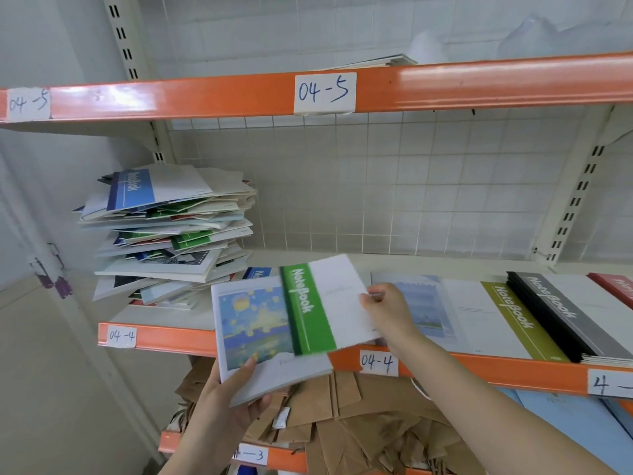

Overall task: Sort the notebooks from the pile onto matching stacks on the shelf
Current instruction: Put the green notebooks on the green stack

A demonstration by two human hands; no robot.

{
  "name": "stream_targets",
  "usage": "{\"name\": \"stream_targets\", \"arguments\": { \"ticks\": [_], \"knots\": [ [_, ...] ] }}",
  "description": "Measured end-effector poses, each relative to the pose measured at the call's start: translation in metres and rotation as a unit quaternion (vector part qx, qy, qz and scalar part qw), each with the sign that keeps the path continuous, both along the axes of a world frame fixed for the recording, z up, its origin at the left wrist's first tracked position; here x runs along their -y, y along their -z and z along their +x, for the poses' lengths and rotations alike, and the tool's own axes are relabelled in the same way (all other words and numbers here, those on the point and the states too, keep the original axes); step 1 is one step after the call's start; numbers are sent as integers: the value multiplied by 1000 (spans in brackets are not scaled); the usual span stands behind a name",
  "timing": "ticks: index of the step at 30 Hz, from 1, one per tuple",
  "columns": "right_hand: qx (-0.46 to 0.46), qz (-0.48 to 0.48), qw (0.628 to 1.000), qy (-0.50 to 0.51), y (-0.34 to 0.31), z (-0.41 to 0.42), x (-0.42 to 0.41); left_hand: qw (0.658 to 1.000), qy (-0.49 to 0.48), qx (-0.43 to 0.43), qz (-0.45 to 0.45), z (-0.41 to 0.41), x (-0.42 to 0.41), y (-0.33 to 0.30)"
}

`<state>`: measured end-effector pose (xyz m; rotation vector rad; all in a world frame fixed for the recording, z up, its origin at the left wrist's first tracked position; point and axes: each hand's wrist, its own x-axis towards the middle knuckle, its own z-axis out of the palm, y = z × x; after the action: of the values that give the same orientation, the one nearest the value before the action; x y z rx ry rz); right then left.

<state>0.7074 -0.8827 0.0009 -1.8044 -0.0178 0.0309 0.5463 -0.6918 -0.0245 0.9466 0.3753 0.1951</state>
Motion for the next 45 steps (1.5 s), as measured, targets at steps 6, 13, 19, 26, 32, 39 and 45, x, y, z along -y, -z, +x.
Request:
{"name": "stream_targets", "arguments": {
  "ticks": [6, 13, 19, 26, 32, 39, 45],
  "knots": [
    [64, -174, 983, 12, 9, 15, -7, 999, -23, 7, 24, -9, -24, 2],
    [116, -476, 869, -67, 8, 13, -15, 999, -32, 16, 32, -17, -43, 2],
    [180, -452, 841, -235, 9, 6, -31, 999, -38, 15, 29, -15, -44, 2],
    [189, -453, 833, -256, 20, 4, -13, 999, -45, 14, 22, -12, -47, 5],
    [204, -440, 839, -245, 27, 0, -10, 999, -37, 10, 20, -6, -43, 7],
    [203, -444, 835, -255, 28, -4, -12, 999, -33, 8, 16, 0, -38, 6],
    [210, -439, 834, -260, 30, -3, -15, 999, -35, -6, 19, 0, -34, 4]
  ]
}}
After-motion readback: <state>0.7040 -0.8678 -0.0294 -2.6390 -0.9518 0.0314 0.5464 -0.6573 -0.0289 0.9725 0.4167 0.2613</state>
